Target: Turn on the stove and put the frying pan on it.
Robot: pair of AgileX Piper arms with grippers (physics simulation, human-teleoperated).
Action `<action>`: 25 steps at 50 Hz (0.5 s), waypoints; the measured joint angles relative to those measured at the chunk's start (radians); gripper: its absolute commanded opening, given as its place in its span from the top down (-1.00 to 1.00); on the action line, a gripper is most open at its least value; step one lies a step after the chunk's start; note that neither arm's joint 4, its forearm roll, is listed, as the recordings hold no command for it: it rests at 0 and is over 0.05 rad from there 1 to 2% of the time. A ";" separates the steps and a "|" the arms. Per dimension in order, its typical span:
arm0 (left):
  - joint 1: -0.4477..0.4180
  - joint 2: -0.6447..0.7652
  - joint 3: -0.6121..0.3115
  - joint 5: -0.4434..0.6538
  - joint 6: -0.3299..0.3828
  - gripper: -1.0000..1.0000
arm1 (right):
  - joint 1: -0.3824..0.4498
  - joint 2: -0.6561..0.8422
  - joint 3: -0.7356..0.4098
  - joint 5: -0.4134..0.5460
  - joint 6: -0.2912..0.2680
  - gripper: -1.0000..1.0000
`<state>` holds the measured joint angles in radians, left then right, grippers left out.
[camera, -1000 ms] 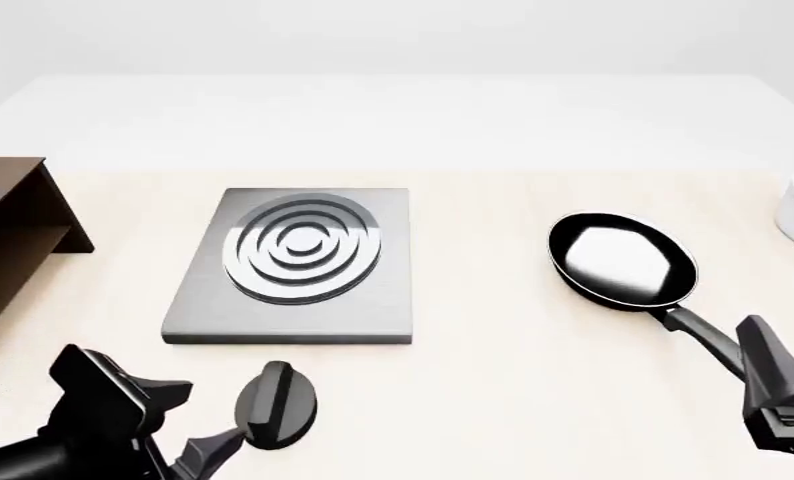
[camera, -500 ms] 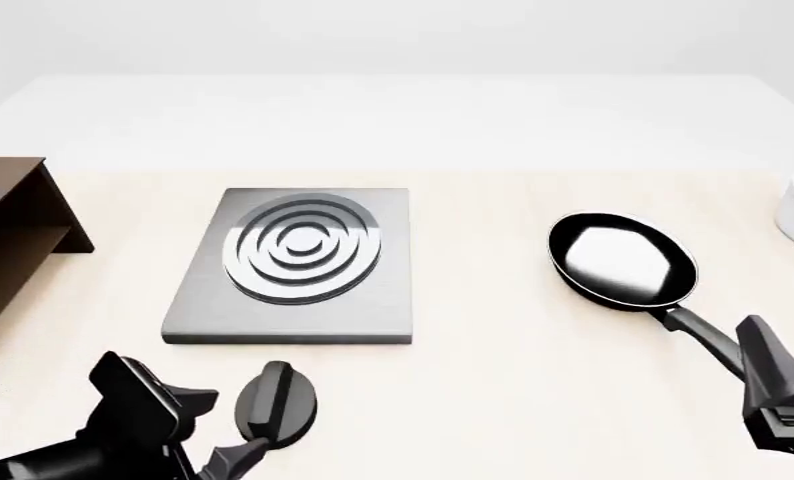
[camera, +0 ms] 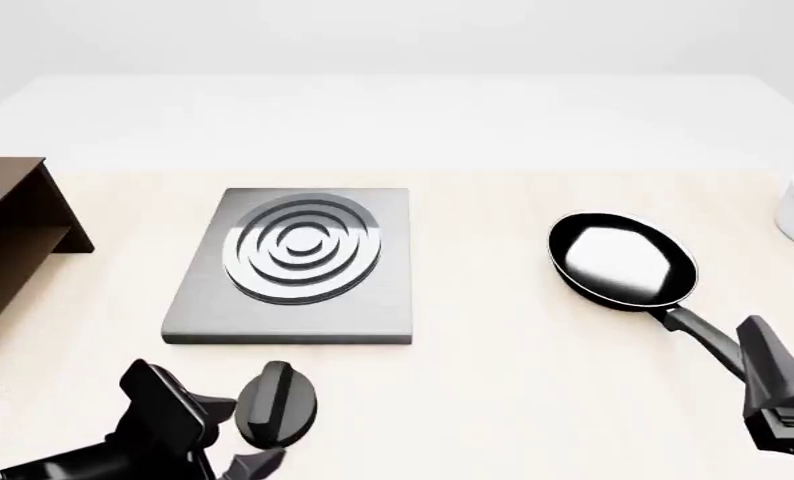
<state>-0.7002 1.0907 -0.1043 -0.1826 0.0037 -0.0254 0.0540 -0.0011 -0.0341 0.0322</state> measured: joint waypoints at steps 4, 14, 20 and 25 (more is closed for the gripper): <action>-0.006 0.029 0.003 -0.027 -0.003 -1.00 | 0.000 -0.002 0.000 0.002 0.000 -1.00; -0.016 0.104 0.010 -0.098 -0.008 -1.00 | 0.000 -0.005 0.000 0.004 -0.001 -1.00; -0.023 0.151 0.012 -0.141 -0.011 -1.00 | 0.000 -0.006 0.000 0.006 -0.002 -1.00; -0.029 0.186 0.012 -0.169 -0.012 -1.00 | 0.000 -0.007 0.000 0.007 -0.002 -1.00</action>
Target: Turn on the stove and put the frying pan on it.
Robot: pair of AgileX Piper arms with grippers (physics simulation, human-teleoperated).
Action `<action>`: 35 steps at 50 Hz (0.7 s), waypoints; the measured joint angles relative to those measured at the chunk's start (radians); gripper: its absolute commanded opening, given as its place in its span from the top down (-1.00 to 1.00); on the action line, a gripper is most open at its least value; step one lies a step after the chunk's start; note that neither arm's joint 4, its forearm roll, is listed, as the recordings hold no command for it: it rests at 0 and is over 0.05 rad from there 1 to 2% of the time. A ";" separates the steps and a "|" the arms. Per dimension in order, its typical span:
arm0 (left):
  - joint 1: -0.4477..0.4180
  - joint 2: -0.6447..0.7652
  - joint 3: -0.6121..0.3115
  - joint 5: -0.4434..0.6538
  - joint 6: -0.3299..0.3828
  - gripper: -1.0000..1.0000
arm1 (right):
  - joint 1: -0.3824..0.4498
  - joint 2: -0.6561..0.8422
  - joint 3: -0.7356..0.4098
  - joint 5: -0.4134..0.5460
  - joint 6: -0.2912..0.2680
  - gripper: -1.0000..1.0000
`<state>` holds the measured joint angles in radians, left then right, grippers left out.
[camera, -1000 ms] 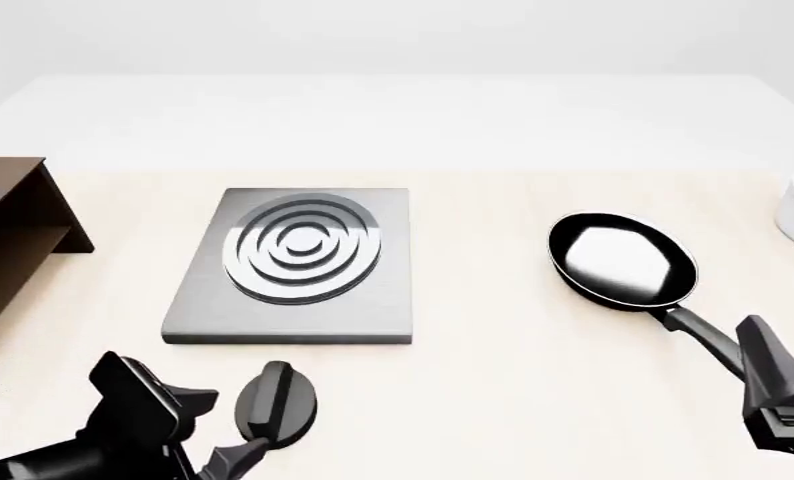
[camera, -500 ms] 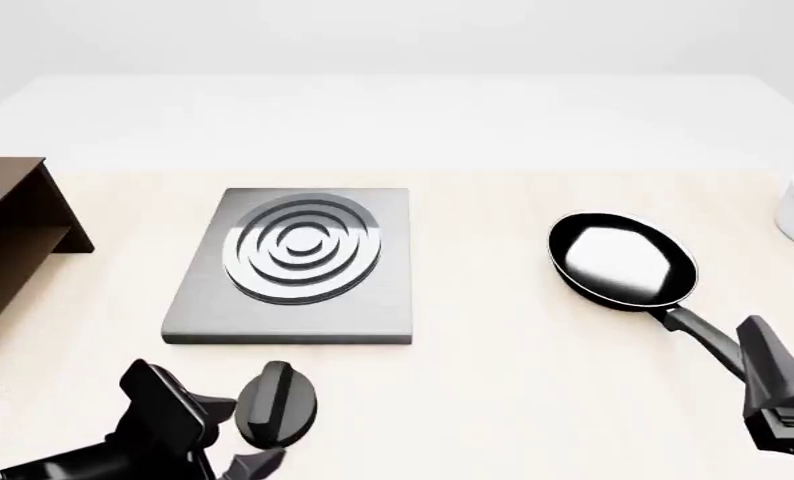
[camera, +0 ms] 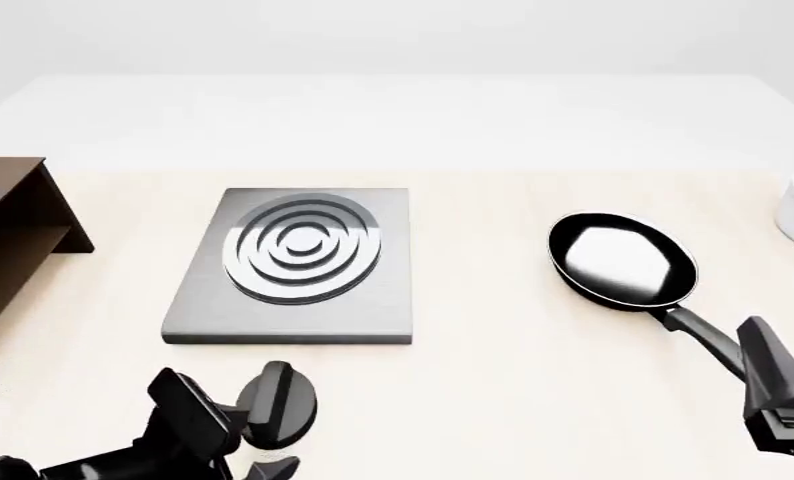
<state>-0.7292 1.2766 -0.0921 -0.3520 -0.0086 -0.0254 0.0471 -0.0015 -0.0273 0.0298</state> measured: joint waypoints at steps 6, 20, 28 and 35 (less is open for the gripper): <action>-0.008 0.034 -0.002 -0.027 -0.001 -1.00 | 0.000 -0.001 0.000 0.002 0.000 -1.00; -0.034 0.076 -0.016 -0.048 -0.004 -1.00 | 0.000 -0.007 0.000 0.009 0.000 -1.00; -0.048 0.084 -0.028 -0.041 -0.002 -1.00 | 0.000 -0.005 0.000 0.007 0.002 -1.00; -0.058 0.091 -0.053 -0.024 0.005 -1.00 | -0.001 -0.005 0.000 0.006 0.002 -1.00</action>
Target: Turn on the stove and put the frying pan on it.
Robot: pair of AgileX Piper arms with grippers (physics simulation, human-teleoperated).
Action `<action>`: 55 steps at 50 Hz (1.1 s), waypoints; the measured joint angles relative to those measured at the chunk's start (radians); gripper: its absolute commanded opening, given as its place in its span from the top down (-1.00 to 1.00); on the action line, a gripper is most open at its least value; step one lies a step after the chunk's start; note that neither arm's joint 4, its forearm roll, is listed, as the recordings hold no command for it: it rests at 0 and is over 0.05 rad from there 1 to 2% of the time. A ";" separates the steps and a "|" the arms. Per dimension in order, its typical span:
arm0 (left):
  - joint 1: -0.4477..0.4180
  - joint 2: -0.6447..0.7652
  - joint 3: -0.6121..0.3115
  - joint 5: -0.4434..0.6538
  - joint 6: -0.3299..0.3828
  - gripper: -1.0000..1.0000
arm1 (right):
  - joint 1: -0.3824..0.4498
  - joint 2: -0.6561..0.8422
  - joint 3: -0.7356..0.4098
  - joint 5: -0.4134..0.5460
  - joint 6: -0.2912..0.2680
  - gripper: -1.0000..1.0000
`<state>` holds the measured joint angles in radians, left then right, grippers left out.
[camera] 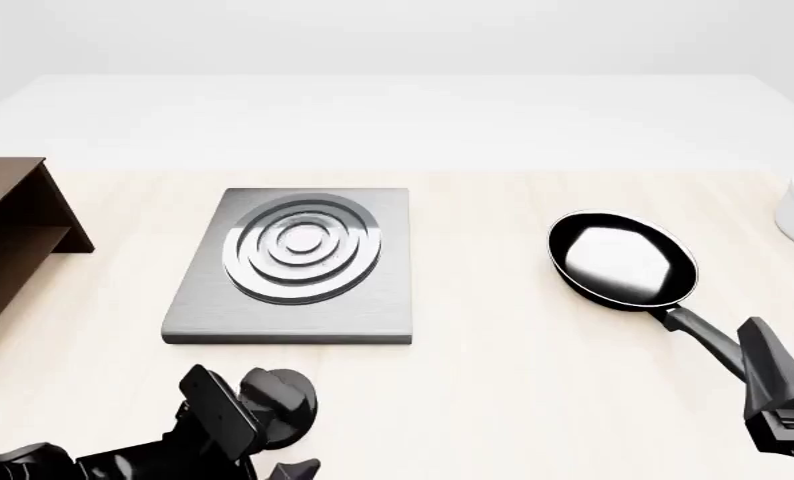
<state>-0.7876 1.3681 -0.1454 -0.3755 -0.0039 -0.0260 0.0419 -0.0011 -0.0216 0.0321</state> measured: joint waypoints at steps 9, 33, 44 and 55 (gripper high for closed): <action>-0.014 0.011 -0.048 0.026 0.011 -1.00 | -0.001 -0.008 0.000 0.006 0.002 -1.00; -0.064 -0.214 -0.158 0.258 0.032 -1.00 | -0.002 -0.018 0.000 0.014 0.005 -1.00; -0.023 -0.593 -0.221 0.535 0.080 -1.00 | -0.002 -0.005 0.000 0.003 0.001 -1.00; 0.175 -0.970 -0.170 0.711 0.146 -1.00 | 0.002 0.023 0.000 -0.020 -0.010 -1.00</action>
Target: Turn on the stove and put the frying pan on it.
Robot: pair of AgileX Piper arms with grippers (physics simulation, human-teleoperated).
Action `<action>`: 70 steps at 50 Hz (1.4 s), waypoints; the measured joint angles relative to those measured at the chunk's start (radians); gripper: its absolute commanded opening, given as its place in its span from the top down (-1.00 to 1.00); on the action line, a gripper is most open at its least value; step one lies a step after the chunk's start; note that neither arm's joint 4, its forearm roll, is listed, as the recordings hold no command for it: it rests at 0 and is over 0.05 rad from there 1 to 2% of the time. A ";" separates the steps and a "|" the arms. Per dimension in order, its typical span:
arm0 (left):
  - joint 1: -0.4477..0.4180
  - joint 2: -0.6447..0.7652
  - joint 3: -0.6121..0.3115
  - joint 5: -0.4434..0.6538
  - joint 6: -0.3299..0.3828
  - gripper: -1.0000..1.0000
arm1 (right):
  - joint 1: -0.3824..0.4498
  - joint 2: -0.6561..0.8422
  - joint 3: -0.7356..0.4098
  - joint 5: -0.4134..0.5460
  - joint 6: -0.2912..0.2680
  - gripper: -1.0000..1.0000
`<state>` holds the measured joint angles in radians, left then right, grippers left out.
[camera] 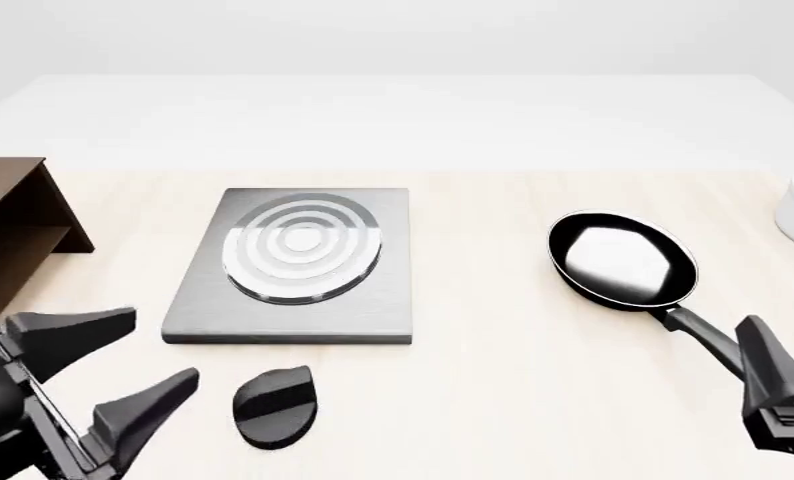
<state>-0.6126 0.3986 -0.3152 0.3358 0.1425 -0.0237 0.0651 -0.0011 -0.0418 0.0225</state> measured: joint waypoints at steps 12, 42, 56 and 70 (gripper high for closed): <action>0.274 -0.280 0.128 -0.009 0.028 -1.00 | 0.010 0.020 0.000 -0.019 0.014 -1.00; 0.467 -0.393 0.304 -0.186 -0.199 -1.00 | 0.138 0.267 -0.161 0.082 0.074 -1.00; 0.463 -0.397 0.312 -0.172 -0.233 -1.00 | 0.147 0.427 -0.372 0.349 -0.017 -1.00; 0.461 -0.398 0.314 -0.163 -0.242 -1.00 | 0.113 0.662 -0.567 0.550 -0.153 -1.00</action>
<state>-0.1513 0.0005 -0.0013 0.1727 -0.1000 0.0893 0.7266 -0.5679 0.5084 -0.1307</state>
